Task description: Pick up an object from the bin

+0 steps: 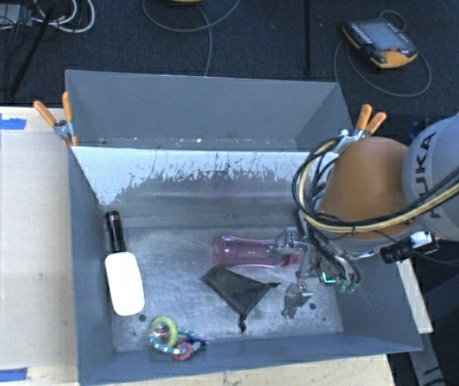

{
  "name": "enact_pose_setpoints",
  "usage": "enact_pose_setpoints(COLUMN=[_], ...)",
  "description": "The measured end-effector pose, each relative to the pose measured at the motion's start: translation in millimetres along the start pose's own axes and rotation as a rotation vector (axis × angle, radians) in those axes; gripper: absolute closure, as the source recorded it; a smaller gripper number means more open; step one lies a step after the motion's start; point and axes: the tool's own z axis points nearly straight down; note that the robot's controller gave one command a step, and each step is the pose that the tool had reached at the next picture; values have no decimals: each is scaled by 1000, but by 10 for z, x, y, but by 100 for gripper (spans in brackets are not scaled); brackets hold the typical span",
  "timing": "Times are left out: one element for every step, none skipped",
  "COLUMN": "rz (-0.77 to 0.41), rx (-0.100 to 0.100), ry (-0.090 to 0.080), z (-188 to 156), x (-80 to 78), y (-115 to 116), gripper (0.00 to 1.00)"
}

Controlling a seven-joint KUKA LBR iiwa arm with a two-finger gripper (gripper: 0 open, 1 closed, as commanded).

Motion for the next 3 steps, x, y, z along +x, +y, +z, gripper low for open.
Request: enact_pose_setpoints(rz=[-2, -2, 32], rx=[0, 0, 0], ry=[-7, -7, -9], z=[-31, -31, -2], x=[-17, -18, -170], y=[1, 1, -195], gripper=[100, 100, 100])
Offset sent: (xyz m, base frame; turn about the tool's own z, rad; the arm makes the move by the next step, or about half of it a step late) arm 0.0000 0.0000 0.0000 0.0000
